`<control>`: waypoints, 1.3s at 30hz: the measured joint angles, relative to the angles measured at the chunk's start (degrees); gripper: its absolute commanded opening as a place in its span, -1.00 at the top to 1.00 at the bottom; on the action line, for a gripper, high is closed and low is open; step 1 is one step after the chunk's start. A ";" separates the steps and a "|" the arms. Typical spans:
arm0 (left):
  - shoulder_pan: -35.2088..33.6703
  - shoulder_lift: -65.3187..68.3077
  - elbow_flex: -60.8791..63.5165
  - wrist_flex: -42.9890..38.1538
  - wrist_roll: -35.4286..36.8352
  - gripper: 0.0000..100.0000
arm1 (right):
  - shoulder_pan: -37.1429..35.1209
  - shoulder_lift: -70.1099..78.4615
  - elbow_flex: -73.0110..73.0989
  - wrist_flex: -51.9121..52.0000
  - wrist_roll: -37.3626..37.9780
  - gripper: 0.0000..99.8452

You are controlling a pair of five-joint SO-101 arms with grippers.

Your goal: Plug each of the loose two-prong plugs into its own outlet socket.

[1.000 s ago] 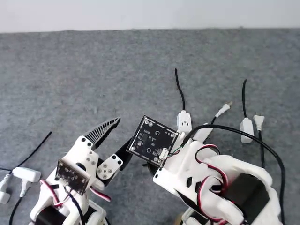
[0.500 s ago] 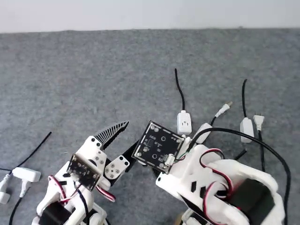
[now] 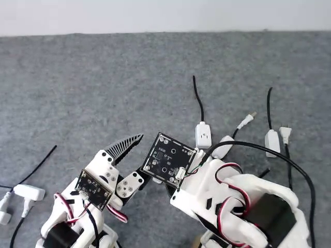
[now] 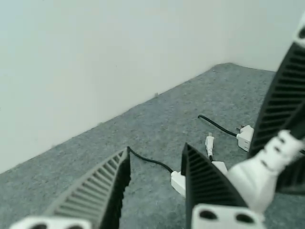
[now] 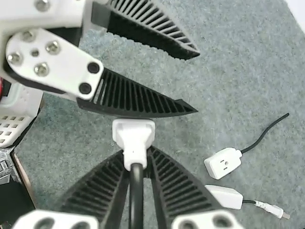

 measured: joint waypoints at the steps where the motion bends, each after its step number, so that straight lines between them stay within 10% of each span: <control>1: 0.09 0.00 0.00 0.00 0.00 0.62 | 0.00 0.00 0.00 0.00 0.00 0.98; 39: -4.22 0.00 4.22 -5.01 0.70 0.62 | 9.32 1.32 10.90 -6.95 0.00 0.98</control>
